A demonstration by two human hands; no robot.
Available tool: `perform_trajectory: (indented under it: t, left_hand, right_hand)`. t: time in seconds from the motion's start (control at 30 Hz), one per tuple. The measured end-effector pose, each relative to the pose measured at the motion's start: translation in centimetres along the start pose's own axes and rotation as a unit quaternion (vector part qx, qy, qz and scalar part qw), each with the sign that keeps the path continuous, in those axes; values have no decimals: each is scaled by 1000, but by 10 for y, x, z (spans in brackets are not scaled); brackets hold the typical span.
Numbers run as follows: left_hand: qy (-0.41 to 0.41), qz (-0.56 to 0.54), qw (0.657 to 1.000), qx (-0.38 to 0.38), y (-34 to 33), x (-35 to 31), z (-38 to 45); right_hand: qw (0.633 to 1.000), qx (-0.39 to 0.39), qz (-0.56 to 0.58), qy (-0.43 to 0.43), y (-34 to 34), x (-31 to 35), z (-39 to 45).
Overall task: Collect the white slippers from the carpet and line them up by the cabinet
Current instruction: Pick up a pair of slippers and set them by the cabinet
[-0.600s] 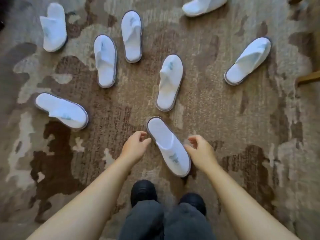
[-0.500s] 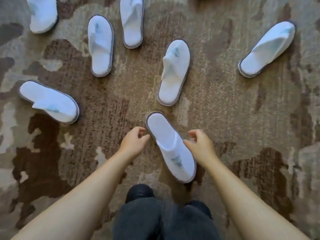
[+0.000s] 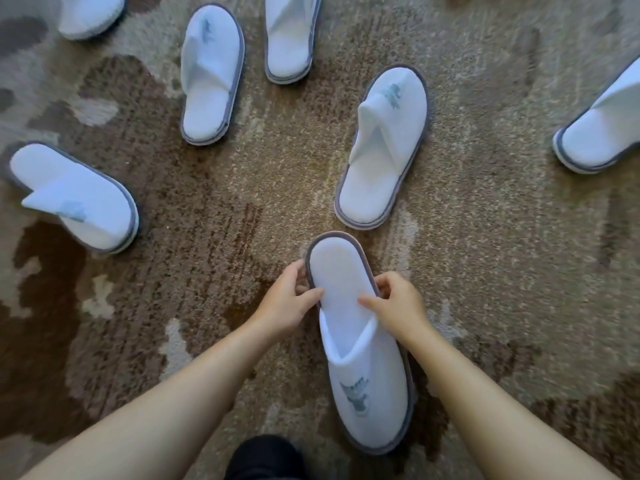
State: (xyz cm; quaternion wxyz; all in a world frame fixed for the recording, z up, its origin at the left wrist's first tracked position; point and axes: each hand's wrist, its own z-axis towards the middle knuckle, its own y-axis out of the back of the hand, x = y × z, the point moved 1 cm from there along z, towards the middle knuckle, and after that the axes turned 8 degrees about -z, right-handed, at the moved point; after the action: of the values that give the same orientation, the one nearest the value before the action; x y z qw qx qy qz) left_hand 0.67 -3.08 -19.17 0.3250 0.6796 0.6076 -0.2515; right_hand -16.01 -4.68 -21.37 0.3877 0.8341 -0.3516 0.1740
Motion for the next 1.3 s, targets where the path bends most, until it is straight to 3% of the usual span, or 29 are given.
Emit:
perform_trajectory:
  t: [0.17, 0.37, 0.5, 0.57, 0.7, 1.0, 1.13, 1.3]
  left_hand:
    - [0, -58, 998, -21, -5, -32, 2]
    - [-25, -144, 989, 34, -11, -93, -14]
    - [-40, -83, 995, -39, 4, -143, -28]
    - [-55, -56, 993, -86, 19, -160, -25]
    - [-66, -46, 985, -152, 58, -168, -4]
    - [-20, -65, 986, -153, 77, -112, 87]
    - [-13, -76, 986, -147, 70, -102, 101]
    - [-3, -73, 988, -136, 59, -120, 95]
  right_hand:
    - [986, -40, 148, 70, 44, 33, -4]
    - [955, -79, 268, 102, 100, 88, -1]
    - [939, -14, 338, 59, 121, 121, -8]
    - [939, 11, 340, 43, 126, 128, -8]
    - [966, -24, 256, 0, 127, 121, 16]
    - [983, -117, 83, -118, 51, 85, 94]
    - [974, -173, 103, -105, 34, 80, 101]
    - [958, -171, 205, -102, 50, 82, 90]
